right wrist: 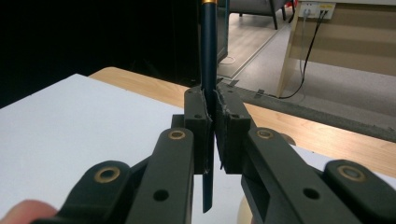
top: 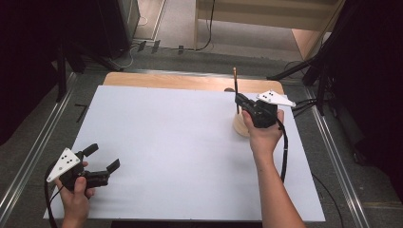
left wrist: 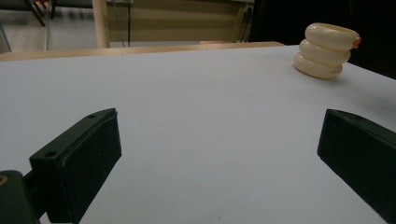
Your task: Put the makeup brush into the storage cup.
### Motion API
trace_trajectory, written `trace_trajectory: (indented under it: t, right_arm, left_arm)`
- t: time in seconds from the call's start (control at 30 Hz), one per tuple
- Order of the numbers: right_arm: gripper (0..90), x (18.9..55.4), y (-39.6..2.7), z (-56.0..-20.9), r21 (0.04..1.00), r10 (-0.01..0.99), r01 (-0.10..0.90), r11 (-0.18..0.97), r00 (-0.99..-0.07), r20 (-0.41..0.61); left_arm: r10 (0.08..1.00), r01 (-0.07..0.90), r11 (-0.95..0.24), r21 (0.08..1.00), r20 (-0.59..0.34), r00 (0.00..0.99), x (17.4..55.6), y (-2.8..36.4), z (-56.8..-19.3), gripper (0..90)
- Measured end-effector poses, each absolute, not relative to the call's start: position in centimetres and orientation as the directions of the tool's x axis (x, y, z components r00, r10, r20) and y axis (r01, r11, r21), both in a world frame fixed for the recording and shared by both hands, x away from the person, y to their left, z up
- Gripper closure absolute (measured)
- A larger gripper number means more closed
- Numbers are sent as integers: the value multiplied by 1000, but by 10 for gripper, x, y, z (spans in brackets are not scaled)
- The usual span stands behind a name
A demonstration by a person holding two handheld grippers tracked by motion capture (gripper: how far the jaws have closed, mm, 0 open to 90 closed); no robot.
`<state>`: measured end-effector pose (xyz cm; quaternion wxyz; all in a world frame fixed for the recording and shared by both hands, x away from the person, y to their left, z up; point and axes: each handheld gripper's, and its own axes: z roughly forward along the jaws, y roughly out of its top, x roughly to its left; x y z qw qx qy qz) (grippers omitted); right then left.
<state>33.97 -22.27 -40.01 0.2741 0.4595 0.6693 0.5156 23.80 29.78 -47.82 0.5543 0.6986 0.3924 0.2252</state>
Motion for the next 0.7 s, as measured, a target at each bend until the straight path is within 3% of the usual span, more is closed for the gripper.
trace_trajectory:
  t: [0.7]
  right_arm:
    - [852, 340, -247, -406, 942, 919, 335, 8, -374, 125]
  left_arm:
    - [798, 300, -80, 951, -119, 591, 238, 298, -479, 5]
